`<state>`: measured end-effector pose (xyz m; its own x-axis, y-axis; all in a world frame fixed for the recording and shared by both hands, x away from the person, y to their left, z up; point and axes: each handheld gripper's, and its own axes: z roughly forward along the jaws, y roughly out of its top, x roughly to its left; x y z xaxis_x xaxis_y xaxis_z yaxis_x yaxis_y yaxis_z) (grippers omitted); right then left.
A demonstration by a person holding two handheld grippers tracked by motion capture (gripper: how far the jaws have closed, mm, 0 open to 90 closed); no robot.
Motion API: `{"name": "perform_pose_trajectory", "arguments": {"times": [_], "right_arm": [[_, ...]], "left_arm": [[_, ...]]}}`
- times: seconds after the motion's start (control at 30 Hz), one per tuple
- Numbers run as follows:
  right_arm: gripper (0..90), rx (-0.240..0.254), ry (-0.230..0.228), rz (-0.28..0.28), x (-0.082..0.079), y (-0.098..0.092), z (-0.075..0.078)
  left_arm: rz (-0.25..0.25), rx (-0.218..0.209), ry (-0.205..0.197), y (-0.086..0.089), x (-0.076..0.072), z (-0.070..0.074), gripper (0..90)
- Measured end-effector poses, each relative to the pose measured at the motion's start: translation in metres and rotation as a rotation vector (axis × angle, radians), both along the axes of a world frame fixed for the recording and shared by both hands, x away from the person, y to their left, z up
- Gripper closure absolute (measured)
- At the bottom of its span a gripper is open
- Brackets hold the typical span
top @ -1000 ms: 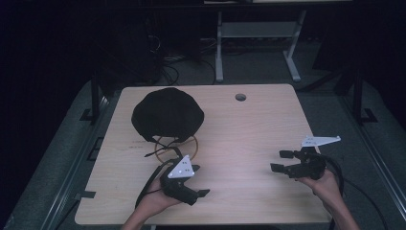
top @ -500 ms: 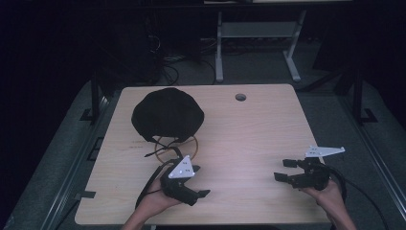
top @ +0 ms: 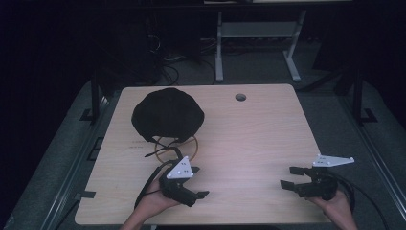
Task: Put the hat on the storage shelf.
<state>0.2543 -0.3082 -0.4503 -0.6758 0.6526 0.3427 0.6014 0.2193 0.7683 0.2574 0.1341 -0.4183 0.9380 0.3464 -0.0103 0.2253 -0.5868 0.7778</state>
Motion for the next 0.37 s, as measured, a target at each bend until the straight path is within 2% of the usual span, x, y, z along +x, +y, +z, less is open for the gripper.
{"name": "perform_pose_trajectory", "arguments": {"times": [0.27, 0.37], "right_arm": [[17.4, -0.034, -0.015, 0.012, -0.013, 0.007, -0.003], [17.4, -0.024, -0.031, 0.011, -0.020, 0.011, -0.004]], "left_arm": [[0.000, -0.010, 0.020, -0.001, 0.001, -0.001, 18.1], [0.002, -0.010, 0.025, -0.001, 0.001, -0.002, 18.1]]}}
